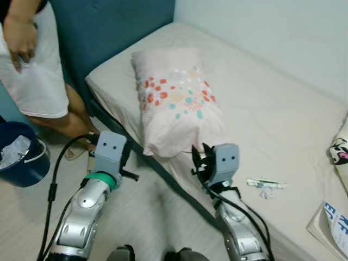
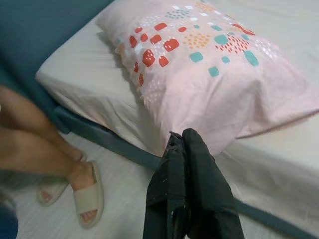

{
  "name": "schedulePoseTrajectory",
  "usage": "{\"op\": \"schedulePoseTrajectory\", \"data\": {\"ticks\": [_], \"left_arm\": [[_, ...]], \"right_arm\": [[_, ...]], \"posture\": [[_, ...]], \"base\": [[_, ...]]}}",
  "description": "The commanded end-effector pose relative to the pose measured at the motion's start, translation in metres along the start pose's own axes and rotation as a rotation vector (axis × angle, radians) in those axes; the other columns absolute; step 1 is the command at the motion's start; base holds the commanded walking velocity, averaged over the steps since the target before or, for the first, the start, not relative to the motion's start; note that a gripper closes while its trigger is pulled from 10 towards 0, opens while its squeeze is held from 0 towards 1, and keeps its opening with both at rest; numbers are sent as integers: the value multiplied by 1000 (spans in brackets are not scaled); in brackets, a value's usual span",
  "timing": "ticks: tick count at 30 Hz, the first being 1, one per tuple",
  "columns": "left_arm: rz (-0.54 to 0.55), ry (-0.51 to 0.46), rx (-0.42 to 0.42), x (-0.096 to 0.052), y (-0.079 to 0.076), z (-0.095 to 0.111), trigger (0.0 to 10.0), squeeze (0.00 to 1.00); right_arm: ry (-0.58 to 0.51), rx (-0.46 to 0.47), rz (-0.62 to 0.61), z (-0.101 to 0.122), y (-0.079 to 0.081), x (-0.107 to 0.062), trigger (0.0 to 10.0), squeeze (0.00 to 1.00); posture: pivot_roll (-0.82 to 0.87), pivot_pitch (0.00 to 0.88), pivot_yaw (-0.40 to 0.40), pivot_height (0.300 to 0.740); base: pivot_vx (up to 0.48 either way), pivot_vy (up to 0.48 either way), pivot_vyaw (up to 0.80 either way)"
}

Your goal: Clean up the room

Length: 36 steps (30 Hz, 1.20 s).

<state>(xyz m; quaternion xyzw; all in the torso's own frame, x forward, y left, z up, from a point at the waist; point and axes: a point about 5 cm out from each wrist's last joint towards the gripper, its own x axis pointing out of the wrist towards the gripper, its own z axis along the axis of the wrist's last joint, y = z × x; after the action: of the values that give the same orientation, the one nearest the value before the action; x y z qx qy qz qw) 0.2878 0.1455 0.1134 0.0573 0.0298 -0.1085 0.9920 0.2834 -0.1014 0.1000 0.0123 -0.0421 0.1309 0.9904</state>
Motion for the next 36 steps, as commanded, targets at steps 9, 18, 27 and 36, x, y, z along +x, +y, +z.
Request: {"op": "schedulePoseTrajectory", "data": {"ticks": [9,18,27,36], "left_arm": [[-12,16,-16,1,-2,-3,10000,0],[-10,17,-15,2,-2,-3,10000,0],[-2,11,2,2,-1,-2,10000,0],[17,8,9,2,1,-2,10000,0]], "right_arm": [[28,6,-17,-6,-4,-3,10000,0],[30,4,-16,-6,-3,-3,10000,0],[31,1,-19,-6,-3,-3,10000,0],[24,-7,-23,-5,-3,-3,10000,0]], "posture": [[15,80,12,740],[17,84,14,740],[18,89,17,740],[17,95,16,740]], "base": [[0,0,-800],[0,0,-800],[29,0,-793],[446,0,-82]]}}
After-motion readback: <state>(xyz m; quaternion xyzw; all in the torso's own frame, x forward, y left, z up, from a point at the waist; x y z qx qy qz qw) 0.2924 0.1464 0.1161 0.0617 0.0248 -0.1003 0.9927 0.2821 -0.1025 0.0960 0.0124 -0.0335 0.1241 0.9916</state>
